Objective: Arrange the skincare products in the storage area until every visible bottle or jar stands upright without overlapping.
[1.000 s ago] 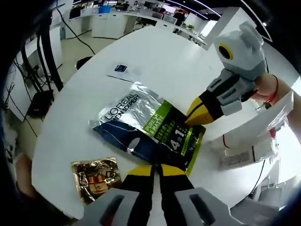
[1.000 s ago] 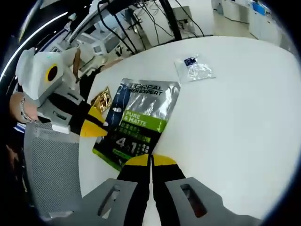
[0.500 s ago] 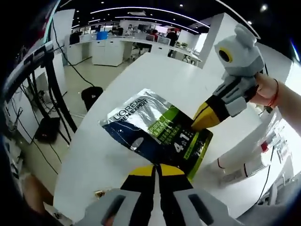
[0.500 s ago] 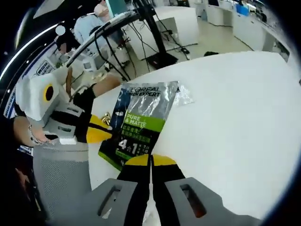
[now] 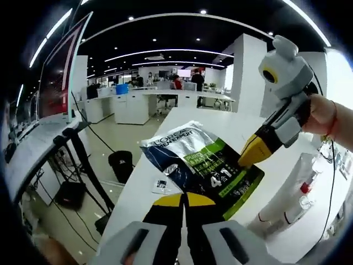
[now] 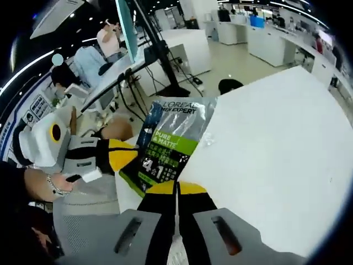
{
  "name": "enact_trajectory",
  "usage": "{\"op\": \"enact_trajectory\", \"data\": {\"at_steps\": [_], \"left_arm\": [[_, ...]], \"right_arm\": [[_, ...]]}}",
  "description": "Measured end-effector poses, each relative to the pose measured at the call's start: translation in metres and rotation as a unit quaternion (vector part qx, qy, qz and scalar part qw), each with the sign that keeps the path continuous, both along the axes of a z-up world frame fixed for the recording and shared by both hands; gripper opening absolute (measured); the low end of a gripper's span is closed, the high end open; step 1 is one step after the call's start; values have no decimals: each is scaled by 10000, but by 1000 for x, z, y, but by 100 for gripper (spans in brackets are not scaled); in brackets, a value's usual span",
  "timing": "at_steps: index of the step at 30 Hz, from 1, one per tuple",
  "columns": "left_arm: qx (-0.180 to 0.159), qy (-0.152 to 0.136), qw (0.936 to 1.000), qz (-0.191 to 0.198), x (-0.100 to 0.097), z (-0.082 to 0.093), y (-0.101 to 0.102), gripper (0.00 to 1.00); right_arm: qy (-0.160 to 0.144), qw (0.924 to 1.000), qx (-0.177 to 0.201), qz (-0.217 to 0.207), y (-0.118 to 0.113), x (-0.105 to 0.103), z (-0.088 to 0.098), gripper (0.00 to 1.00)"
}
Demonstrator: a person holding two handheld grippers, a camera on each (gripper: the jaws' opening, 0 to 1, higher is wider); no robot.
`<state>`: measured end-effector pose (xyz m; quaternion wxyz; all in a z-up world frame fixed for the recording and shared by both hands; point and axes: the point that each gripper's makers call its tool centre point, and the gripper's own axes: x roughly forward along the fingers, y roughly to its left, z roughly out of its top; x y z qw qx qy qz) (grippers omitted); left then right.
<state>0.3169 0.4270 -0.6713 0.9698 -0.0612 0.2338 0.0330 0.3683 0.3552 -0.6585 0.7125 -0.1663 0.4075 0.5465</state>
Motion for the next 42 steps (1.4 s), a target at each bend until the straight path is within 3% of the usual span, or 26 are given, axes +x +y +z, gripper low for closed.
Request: {"op": "enact_trajectory", "data": {"at_steps": [7,8,12,16,19,21,24,25,26,27,28,30,31,32,34,36,38,40,42], "left_arm": [[36,-905,9959,-52,-5,43,1,0],[38,-1093,9939,-153,-6,51,-2,0],[38,-1318,9907,-327,-12,62,-7,0],[40,-1342,9896,-526,-19,73,-9,0],[-222,-1596,9849,-635,-27,92,-7,0],[-276,-1653,9819,-883,-33,96,-10,0],[-862,-1891,9710,-1183,-43,101,-16,0],[-1185,-1941,9654,-1273,-47,103,-18,0],[-1646,-2015,9553,-1403,-51,105,-20,0],[-1881,-2051,9493,-1463,-53,105,-19,1],[-2065,-2048,9437,-1577,-54,103,-21,1],[-2356,-2000,9357,-1700,-56,97,-23,1],[-2393,-2017,9322,-1817,-56,98,-27,1],[-2518,-2092,9248,-1938,-55,102,-30,1],[-2658,-2003,9181,-2152,-56,101,-40,2],[-2740,-1745,9176,-2290,-56,93,-49,4],[-2805,-1561,9145,-2464,-58,88,-60,13],[-2514,-1598,9246,-2372,-53,84,-59,7],[-2658,-1469,9202,-2470,-55,83,-63,4]], "right_arm": [[-952,9951,154,-233,-4,-15,35,0],[-1260,9915,185,-277,-7,-15,41,0],[-1451,9862,463,-647,-13,-21,58,0],[-1534,9804,821,-922,-19,-34,74,0],[-1911,9700,1102,-1019,-22,-49,78,0],[-1957,9675,1190,-1070,-26,-61,73,0],[-1882,9600,1666,-1232,-30,-70,69,0],[-1838,9569,1834,-1298,-32,-73,69,0],[-1811,9530,2038,-1318,-34,-77,69,0],[-1868,9493,2160,-1313,-37,-79,70,0],[-2010,9424,2303,-1356,-41,-81,72,0],[-2294,9357,2382,-1224,-46,-86,74,0],[-2370,9340,2397,-1181,-48,-87,75,0],[-2427,9328,2402,-1153,-51,-89,74,0],[-2434,9294,2536,-1121,-57,-90,76,0],[-2472,9277,2606,-1015,-60,-93,77,0],[-2532,9276,2586,-927,-60,-97,75,0],[-2572,9295,2461,-967,-63,-96,69,0],[-2374,9324,2520,-1039,-67,-98,63,0]]}}
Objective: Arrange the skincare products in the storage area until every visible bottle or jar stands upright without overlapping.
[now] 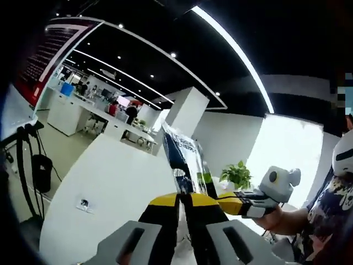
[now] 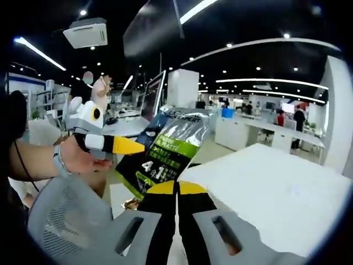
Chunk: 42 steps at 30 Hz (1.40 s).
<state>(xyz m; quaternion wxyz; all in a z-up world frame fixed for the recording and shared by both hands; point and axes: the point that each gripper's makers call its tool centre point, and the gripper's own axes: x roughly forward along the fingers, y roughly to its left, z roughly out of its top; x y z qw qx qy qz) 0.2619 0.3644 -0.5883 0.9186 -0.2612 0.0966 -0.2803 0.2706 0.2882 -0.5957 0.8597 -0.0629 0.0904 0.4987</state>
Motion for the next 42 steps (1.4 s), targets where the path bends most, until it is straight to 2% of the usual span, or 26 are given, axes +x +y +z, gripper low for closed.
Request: {"op": "enact_trajectory", "data": {"at_steps": [1,2,5,7,10,13,17,18,19,23,24,26,27,28,30,31,32,33,34,36,37,38,39,40,41,42], "left_arm": [[-178,222,9994,-193,-5,-1,-4,2],[-188,243,9993,-234,-6,-2,-5,1],[-246,90,9993,-284,-9,4,-6,0],[-508,63,9976,-464,-13,11,-9,0],[-783,6,9949,-633,-18,19,-10,0],[-920,-53,9927,-776,-21,23,-13,0],[-1155,-181,9888,-932,-26,32,-13,0],[-1233,-223,9874,-969,-27,34,-13,0],[-1327,-237,9858,-1004,-29,37,-13,0],[-1475,-246,9828,-1084,-30,40,-13,0],[-1561,-266,9810,-1125,-31,41,-12,0],[-1572,-225,9817,-1053,-29,41,-10,0],[-1528,-156,9834,-969,-28,37,-8,0],[-1438,-26,9873,-680,-21,31,-1,0],[-1247,67,9918,-270,-12,22,7,0],[-1183,199,9927,-124,-9,16,10,0],[-993,516,9937,41,-6,3,14,0],[-883,727,9934,84,-4,-4,15,0],[-654,996,9927,210,-1,-16,17,0],[-22,1273,9910,420,2,-34,19,0],[208,1301,9901,489,4,-40,20,0],[423,1321,9889,531,4,-44,20,0],[751,1349,9865,544,4,-49,17,0],[959,1400,9839,569,3,-54,17,0],[1302,1514,9780,608,3,-62,16,0],[1535,1556,9740,594,2,-67,15,0]], "right_arm": [[47,10000,-19,9,-1,-1,-2,0],[238,9997,60,4,-1,-6,-5,0],[438,9987,271,56,-2,-10,-7,0],[656,9965,506,141,-1,-12,-8,1],[1167,9884,914,330,0,-17,-8,2],[1741,9737,1397,460,4,-20,-6,5],[2230,9588,1660,582,9,-25,-6,8],[2418,9520,1768,623,12,-28,-5,8],[2473,9500,1795,639,13,-29,-5,9],[3034,9247,2213,630,24,-34,-3,16],[3231,9154,2330,586,27,-35,-3,16],[3487,9051,2378,514,31,-36,-7,14],[3556,9037,2357,365,30,-34,-10,11],[3578,9025,2394,63,26,-27,-11,8],[3420,9072,2444,-170,25,-24,-8,3],[3247,9173,2295,-219,27,-24,-10,2],[2997,9316,2034,-295,28,-24,-15,1],[2630,9493,1673,-403,30,-24,-21,1],[2513,9557,1463,-463,32,-26,-26,1],[2304,9657,1061,-559,35,-28,-37,1],[2144,9710,899,-557,36,-27,-40,1],[1954,9765,713,-565,35,-26,-45,1],[1640,9837,411,-608,34,-24,-53,0],[1504,9864,256,-615,34,-24,-58,0],[1383,9886,32,-599,34,-25,-65,0],[1386,9886,-92,-584,33,-26,-70,0]]}}
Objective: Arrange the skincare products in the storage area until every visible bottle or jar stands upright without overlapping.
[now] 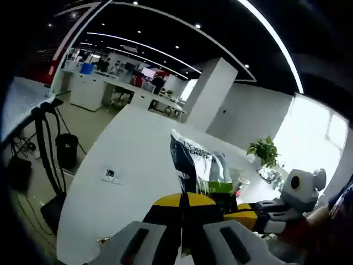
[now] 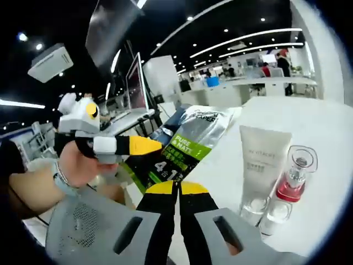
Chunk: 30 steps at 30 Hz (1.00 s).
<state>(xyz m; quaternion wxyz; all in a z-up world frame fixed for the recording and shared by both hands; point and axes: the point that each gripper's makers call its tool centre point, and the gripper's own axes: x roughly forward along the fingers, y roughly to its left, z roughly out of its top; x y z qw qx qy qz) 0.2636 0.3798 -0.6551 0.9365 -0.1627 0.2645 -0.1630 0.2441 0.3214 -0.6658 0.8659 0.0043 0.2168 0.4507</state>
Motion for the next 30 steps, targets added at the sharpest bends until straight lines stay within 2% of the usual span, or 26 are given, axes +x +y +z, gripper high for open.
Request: {"op": "enact_trajectory", "data": {"at_steps": [1,3,6,9,11,12,14,17,20,21,23,27,29,30], "left_arm": [[311,60,9995,-2,0,-5,0,1],[712,232,9972,32,-2,-13,1,1],[1051,477,9933,-1,-3,-26,4,1],[1341,790,9878,-56,-6,-39,6,1],[1540,993,9830,-82,-7,-48,8,1],[1636,1216,9788,-170,-9,-54,7,1],[1864,1390,9725,-162,-6,-56,7,1],[2149,1462,9656,-113,1,-55,4,1],[2117,1838,9599,39,5,-65,5,1],[1966,2079,9582,88,6,-71,4,1],[1709,2377,9561,151,9,-81,2,0],[1205,2655,9561,287,13,-92,-3,0],[1135,2665,9568,255,13,-98,-2,0],[1068,2683,9570,268,13,-103,-2,0]], "right_arm": [[-57,9999,-119,50,1,-2,-4,0],[-185,9995,-255,81,1,-1,-8,1],[-207,9984,-501,129,1,0,-19,1],[35,9980,-613,143,2,-2,-34,1],[195,9961,-822,256,3,-5,-46,1],[292,9930,-1092,353,2,-8,-55,1],[273,9933,-1070,342,4,-6,-53,1],[84,9915,-1256,315,3,1,-53,1],[-40,9893,-1434,279,4,8,-61,1],[-83,9872,-1567,284,4,10,-67,1],[-145,9830,-1804,324,2,10,-78,1],[-375,9767,-2076,385,-2,12,-89,2],[-413,9745,-2164,429,-3,11,-94,2],[-544,9701,-2304,531,-4,11,-97,2]]}}
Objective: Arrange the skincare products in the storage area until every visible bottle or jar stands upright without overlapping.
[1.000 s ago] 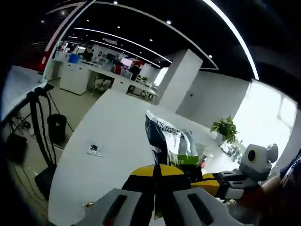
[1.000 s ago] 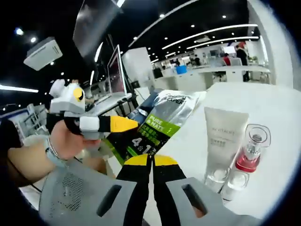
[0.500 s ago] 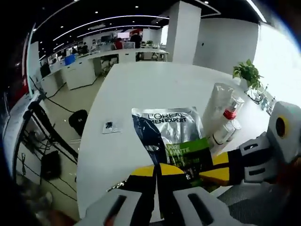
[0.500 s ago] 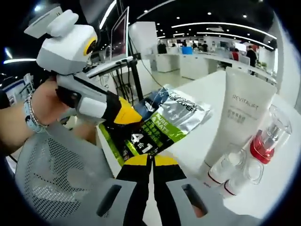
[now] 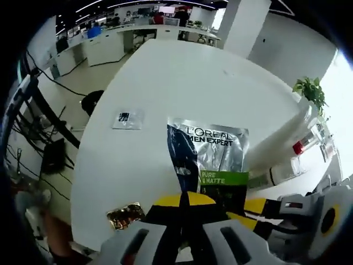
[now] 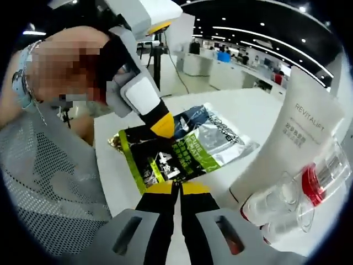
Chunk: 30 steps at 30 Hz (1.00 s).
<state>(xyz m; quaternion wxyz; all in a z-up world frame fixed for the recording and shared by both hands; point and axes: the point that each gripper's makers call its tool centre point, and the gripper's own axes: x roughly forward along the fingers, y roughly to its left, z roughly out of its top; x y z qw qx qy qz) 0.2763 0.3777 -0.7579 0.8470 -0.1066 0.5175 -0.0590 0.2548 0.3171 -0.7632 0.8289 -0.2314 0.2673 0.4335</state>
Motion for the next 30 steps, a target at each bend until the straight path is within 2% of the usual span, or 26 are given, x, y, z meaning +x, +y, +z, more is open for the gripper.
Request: {"op": "enact_trajectory", "data": {"at_steps": [5,10,13,14,15,16,17,20,24,26,30], "left_arm": [[-433,253,9983,303,-4,-17,-2,0],[-307,151,9989,318,0,-22,-1,0],[-140,50,9994,318,1,-24,-1,0],[-104,14,9995,313,2,-25,0,0],[-146,25,9993,344,2,-25,0,0],[-410,70,9981,452,1,-25,-6,0],[-518,88,9973,522,1,-25,-8,0],[-416,22,9977,532,2,-26,-7,0],[-405,15,9978,531,1,-27,-8,0],[-383,33,9979,515,1,-29,-9,1],[-222,-142,9993,248,5,-29,-12,1]], "right_arm": [[-50,9996,-253,126,-3,-3,-10,3],[-217,9979,-509,350,-6,-3,-16,4],[-256,9918,-1142,518,-19,-6,-29,2],[-338,9907,-1210,530,-20,-5,-28,1],[-413,9914,-1082,603,-17,-6,-24,0],[-458,9929,-927,592,-12,-5,-19,0],[-508,9929,-890,607,-9,-6,-15,0],[-733,9893,-819,961,2,-13,-11,0],[-555,9837,-1159,1259,0,-25,-31,0],[-466,9836,-1251,1214,-4,-24,-37,0],[-417,9873,-1154,1008,-7,-17,-34,0]]}}
